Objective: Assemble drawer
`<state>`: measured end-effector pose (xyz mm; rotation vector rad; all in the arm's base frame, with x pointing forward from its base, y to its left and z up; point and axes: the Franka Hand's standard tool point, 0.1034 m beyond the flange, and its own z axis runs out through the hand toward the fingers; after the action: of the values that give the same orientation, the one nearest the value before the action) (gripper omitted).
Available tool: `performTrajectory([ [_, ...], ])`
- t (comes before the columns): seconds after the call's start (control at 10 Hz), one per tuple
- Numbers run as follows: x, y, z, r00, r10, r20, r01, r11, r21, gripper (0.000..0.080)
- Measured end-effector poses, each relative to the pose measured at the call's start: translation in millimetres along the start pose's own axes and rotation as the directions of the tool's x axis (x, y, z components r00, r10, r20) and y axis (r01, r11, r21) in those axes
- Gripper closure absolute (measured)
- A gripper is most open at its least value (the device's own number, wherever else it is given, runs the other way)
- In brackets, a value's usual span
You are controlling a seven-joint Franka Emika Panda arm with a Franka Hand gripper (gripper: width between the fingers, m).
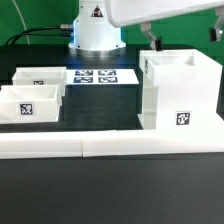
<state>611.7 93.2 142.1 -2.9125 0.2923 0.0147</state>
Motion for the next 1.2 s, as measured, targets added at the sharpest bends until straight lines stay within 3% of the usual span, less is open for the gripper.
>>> performTrajectory([
  [0.1, -14.1, 16.3, -5.7, 0.995, -0.102, 0.021, 0.103, 0.994, -0.036, 0.0150],
  [0.2, -23.6, 31.9, -12.3, 0.989, -0.147, 0.022, 0.148, 0.988, -0.046, 0.0150],
  [0.4, -44.1, 84.7, -22.3, 0.986, -0.168, 0.003, 0.168, 0.984, -0.054, 0.0150],
  [0.9, -46.6, 87.4, -19.2, 0.988, -0.155, 0.013, 0.155, 0.986, -0.061, 0.0150],
  [1.0, -53.6, 95.7, -16.6, 0.985, -0.165, 0.045, 0.169, 0.982, -0.085, 0.0150],
  [1.2, -62.9, 128.1, -11.8, 0.981, -0.187, 0.059, 0.192, 0.976, -0.104, 0.0150],
])
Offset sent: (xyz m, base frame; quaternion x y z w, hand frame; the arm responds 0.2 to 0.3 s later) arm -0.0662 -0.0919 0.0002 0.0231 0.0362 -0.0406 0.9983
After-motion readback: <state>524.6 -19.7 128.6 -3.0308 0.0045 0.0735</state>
